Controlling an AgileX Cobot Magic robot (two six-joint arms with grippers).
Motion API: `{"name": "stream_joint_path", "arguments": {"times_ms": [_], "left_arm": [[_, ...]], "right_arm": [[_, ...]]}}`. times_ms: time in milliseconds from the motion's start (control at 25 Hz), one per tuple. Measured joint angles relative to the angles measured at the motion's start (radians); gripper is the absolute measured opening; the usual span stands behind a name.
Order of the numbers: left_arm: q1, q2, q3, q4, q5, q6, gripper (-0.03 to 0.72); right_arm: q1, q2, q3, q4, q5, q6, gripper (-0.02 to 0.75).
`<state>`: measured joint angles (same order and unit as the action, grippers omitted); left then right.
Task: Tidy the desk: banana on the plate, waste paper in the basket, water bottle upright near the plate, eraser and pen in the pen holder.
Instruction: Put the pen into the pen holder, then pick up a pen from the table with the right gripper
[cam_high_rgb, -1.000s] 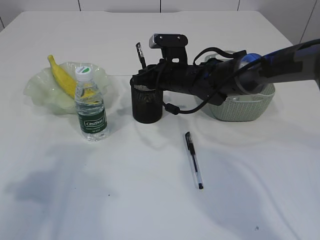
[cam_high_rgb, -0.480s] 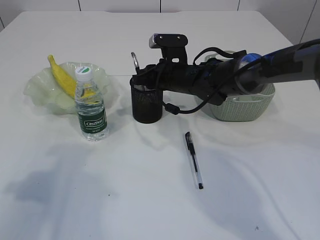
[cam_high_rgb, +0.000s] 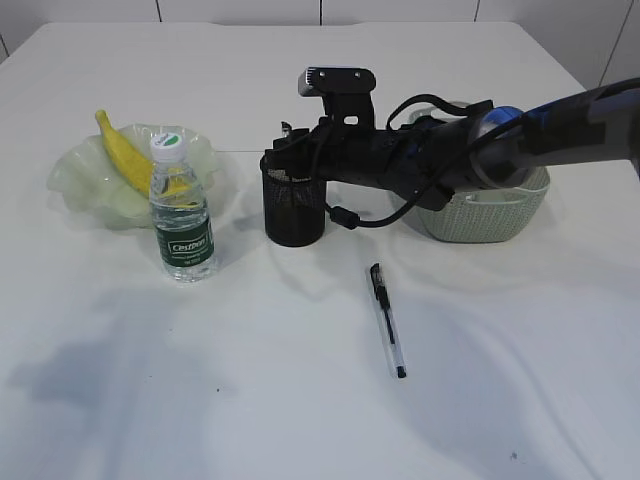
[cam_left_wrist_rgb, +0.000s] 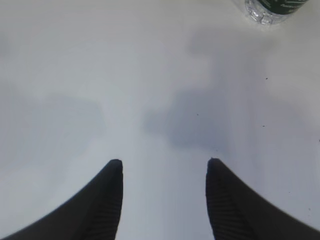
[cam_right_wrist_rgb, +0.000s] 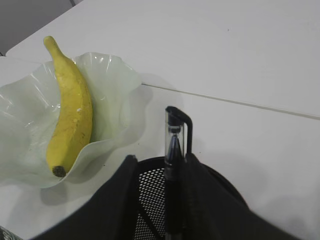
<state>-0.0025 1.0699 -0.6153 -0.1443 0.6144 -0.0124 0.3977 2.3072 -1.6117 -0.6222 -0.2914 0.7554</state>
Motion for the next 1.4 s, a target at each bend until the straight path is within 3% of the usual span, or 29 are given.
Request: {"name": "stream_joint_path", "arguments": {"times_ms": [480,1000,1240,1400], "left_arm": [[0.000,0.000,0.000,-0.002,0.002,0.000,0.370],[0.000,0.000,0.000,-0.002,0.019,0.000,0.370],[0.000,0.000,0.000,-0.003,0.031,0.000,0.370],[0.000,0.000,0.000,-0.003,0.031,0.000,0.370]], "right_arm": [[0.000,-0.081,0.005,-0.047,0.104,0.029,0.234],[0.013,-0.339,0.063,-0.084,0.430,0.055,0.235],[0.074,-0.427,0.086,-0.081,0.594,-0.072,0.235],[0.110,-0.451,0.086,0.029,0.723,-0.267,0.235]]}}
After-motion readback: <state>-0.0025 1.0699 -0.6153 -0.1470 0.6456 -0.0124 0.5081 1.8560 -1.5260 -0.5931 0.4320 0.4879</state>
